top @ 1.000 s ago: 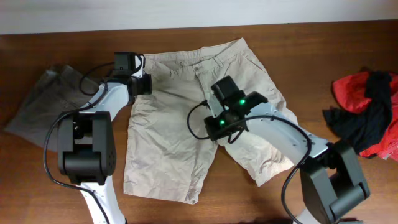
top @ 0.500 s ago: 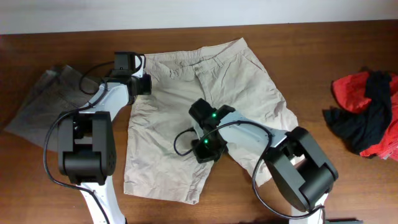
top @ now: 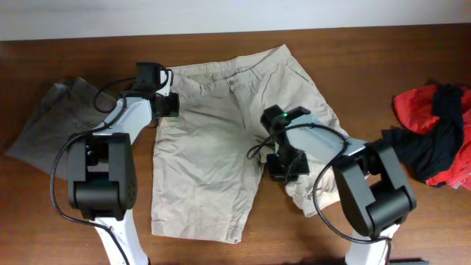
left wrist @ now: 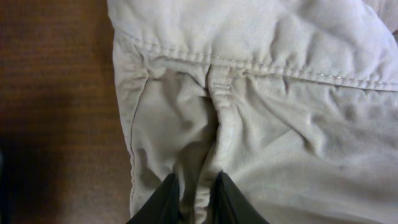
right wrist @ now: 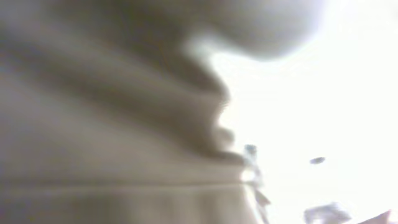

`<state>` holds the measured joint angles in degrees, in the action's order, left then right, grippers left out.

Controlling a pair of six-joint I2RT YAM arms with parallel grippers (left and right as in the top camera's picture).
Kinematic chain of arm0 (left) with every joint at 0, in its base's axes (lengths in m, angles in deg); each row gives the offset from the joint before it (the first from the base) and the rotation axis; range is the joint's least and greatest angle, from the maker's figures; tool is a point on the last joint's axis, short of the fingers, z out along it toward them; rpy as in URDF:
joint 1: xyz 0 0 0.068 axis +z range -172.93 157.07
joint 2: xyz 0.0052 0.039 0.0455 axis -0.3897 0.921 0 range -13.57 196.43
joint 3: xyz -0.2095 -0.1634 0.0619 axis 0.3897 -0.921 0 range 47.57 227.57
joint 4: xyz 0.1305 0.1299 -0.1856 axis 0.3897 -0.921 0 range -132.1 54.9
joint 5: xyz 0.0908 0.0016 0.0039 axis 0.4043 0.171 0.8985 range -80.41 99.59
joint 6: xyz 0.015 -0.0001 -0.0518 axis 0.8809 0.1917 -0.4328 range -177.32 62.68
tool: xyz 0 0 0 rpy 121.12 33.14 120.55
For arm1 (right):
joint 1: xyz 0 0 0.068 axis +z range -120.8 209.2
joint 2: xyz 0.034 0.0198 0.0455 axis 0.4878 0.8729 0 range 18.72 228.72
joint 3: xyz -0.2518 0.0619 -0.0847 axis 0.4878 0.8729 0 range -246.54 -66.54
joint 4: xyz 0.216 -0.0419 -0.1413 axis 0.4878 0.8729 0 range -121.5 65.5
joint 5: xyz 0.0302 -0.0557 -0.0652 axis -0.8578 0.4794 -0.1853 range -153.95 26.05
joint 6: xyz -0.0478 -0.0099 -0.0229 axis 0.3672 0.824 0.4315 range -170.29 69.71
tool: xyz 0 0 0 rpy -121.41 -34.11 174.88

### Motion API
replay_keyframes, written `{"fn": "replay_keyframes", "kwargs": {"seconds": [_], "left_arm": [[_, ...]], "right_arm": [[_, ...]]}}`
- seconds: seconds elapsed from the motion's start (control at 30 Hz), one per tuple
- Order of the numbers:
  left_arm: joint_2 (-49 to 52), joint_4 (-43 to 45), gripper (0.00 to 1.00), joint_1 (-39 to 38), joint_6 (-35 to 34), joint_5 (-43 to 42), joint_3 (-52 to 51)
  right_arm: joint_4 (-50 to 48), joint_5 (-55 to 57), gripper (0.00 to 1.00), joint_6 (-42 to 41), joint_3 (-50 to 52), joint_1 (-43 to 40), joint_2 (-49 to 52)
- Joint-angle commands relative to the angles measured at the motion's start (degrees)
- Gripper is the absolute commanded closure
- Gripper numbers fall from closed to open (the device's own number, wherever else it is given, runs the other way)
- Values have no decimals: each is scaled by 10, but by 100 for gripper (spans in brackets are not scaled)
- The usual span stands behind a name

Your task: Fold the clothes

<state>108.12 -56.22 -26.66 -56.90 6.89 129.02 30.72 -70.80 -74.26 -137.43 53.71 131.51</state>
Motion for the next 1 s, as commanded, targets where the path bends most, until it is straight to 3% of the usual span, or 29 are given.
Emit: {"fn": "replay_keyframes", "kwargs": {"seconds": [0.0,0.07,0.17,0.3,0.4,0.63,0.77,0.9,0.97], "left_arm": [[-17,-15,79,1,5,3,5],[-19,-16,74,1,5,3,5],[-30,-19,67,1,5,3,5],[-72,-30,57,1,5,3,5],[-122,-43,51,-2,5,3,5],[-164,10,51,-37,31,-2,5],[-138,71,51,-51,101,-3,4],[-86,130,51,-51,105,-6,5],[-55,149,57,-51,105,-21,5]], "right_arm": [[2,31,96,34,-3,-29,1],[3,-70,96,127,-3,-37,-7],[4,-158,93,191,-4,-38,-43],[4,-182,94,197,-15,-42,-134],[-9,-165,96,153,-26,-60,-193],[-49,-120,96,95,-25,-108,-194],[-50,-124,96,95,-25,-110,-180],[-44,-140,96,95,-25,-110,-180],[-39,-141,96,95,-25,-110,-180]]}}
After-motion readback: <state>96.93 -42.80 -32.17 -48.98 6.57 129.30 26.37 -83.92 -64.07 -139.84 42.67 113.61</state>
